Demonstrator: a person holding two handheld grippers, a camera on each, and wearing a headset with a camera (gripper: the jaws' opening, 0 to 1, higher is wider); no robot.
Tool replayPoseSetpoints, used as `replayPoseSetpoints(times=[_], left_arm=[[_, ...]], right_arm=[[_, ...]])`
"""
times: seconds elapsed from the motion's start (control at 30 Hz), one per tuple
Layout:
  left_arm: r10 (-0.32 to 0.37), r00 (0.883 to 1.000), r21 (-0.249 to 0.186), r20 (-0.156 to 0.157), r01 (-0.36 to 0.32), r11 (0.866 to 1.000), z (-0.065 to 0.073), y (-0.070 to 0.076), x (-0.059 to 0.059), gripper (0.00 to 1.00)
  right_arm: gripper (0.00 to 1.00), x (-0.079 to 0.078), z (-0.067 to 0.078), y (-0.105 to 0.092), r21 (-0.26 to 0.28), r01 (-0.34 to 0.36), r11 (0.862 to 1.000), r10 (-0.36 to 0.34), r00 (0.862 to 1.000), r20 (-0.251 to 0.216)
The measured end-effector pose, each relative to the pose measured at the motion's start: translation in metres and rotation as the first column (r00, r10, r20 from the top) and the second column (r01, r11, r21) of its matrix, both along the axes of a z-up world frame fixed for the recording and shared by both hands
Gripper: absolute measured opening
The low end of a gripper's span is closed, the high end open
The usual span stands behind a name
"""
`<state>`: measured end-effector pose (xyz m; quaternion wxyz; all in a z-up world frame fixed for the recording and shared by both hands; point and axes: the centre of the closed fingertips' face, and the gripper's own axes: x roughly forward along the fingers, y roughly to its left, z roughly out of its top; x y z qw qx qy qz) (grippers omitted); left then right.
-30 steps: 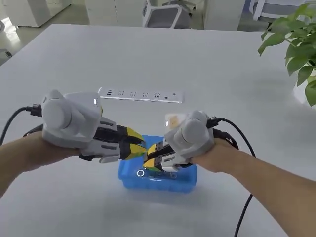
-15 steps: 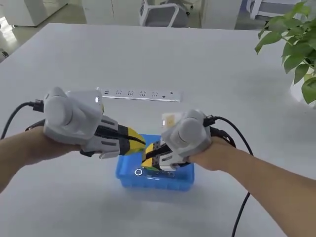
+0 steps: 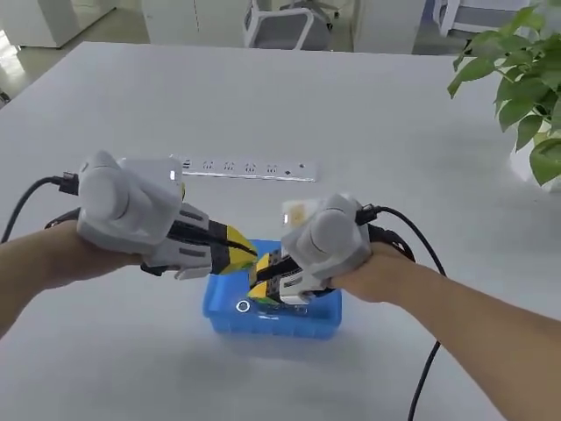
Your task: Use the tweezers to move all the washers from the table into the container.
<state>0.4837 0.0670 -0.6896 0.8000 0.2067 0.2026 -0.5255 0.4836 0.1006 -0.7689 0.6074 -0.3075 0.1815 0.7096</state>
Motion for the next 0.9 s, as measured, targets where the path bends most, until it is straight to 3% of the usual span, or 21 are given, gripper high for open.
replayPoseSetpoints(times=[0.3, 0.6, 0.9], left_arm=[[0.0, 1.0, -0.003, 0.01, 0.0, 1.0, 0.011, -0.002, 0.0, 0.05], [0.0, 1.0, -0.003, 0.009, 0.0, 1.0, 0.021, -0.004, -0.009, 0.05], [-0.001, 1.0, -0.013, 0.015, 0.002, 1.0, 0.037, -0.01, -0.02, 0.05]], right_arm=[[0.18, -0.001, 0.009, -0.005, 0.005, 0.029, 1.0, -0.029, 1.0, 0.003], [0.24, 0.0, 0.023, -0.015, 0.021, 0.084, 0.996, -0.084, 0.996, 0.004], [0.31, -0.002, 0.043, -0.037, 0.045, 0.178, 0.983, -0.178, 0.984, -0.002]])
